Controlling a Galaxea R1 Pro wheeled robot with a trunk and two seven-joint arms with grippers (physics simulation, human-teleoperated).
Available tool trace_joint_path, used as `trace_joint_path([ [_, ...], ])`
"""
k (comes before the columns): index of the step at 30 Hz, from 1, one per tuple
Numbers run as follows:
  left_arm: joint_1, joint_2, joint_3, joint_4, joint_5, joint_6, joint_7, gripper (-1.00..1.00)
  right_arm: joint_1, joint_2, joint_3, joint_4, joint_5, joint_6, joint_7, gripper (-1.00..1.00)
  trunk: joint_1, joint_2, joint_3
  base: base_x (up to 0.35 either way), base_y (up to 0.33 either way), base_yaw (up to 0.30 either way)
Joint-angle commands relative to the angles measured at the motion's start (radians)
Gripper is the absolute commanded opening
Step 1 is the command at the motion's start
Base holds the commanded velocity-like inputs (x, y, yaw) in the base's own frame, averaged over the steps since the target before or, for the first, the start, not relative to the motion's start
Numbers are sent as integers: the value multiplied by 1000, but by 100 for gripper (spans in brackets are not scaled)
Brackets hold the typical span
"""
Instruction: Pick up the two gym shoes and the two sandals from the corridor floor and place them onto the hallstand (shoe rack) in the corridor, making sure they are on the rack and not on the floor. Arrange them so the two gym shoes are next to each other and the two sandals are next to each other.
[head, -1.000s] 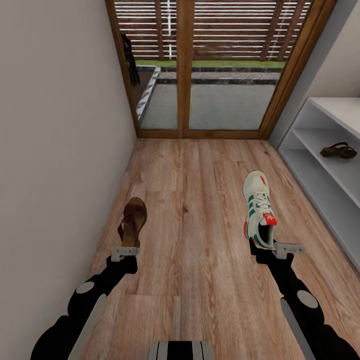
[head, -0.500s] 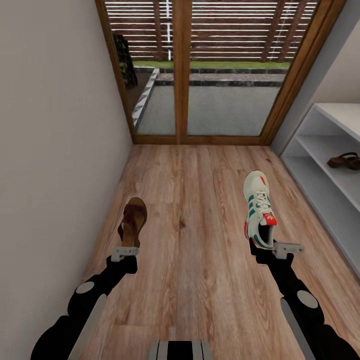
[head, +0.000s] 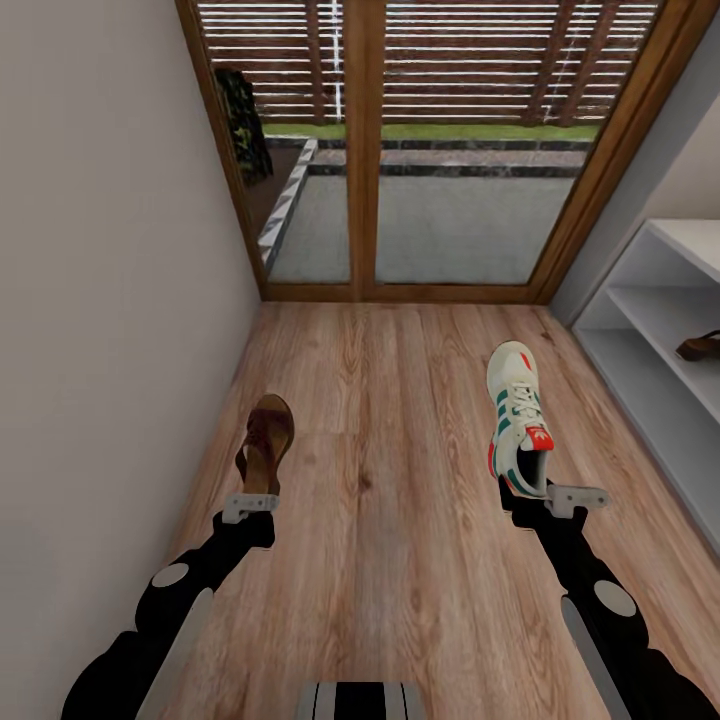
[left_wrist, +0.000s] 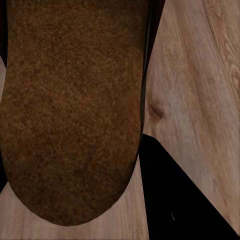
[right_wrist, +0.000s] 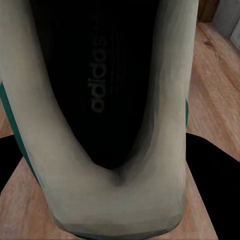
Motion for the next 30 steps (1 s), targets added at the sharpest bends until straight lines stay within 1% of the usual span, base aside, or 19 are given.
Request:
trace_joint_path([
  [1,0,1,-1,-1,2,5,0,-100,0,0,1,-2,-8,4,-5,-100,0,0,-1,333,0,0],
  [30,0,1,-1,-1,0,5,0,-100,0,0,1,-2,-8,5,-5,-100,0,0,-1,333,0,0],
])
